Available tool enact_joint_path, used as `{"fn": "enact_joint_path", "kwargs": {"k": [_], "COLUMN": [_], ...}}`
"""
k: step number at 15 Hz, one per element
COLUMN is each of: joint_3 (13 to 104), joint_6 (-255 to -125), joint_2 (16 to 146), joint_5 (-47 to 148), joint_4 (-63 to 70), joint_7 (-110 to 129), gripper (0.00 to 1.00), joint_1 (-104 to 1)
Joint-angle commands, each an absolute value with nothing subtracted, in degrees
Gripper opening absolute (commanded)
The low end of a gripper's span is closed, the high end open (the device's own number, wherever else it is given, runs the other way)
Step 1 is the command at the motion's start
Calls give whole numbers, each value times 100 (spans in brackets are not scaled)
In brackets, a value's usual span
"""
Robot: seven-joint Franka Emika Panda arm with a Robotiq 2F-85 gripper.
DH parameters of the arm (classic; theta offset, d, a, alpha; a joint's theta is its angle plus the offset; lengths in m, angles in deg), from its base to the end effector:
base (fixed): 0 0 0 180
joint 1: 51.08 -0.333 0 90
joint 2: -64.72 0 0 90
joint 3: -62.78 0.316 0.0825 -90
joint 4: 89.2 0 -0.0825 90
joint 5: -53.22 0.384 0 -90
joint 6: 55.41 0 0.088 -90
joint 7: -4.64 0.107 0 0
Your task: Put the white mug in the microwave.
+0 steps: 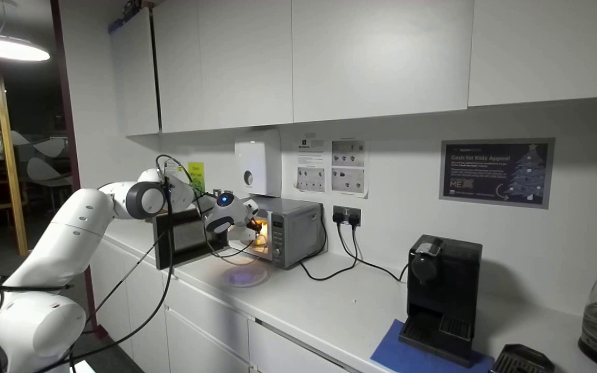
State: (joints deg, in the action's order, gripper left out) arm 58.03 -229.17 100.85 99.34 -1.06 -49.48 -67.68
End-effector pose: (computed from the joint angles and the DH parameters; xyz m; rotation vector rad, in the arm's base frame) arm 0.7354 0.1125 0.3735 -2.7139 -0.5878 -1.3332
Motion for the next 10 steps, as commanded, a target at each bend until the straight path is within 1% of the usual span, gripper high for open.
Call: {"fn": "enact_joint_path", "kwargs": {"k": [1,10], "joint_3": [5924,6089], "joint_6": [-23097,-23145], "joint_2": [10239,10412], "joint_5": [10078,10319], "joint_4": [-455,-725], "joint_7": [-4901,-4954], "gripper": [4,4], "joint_1": [-6701,-6652]}}
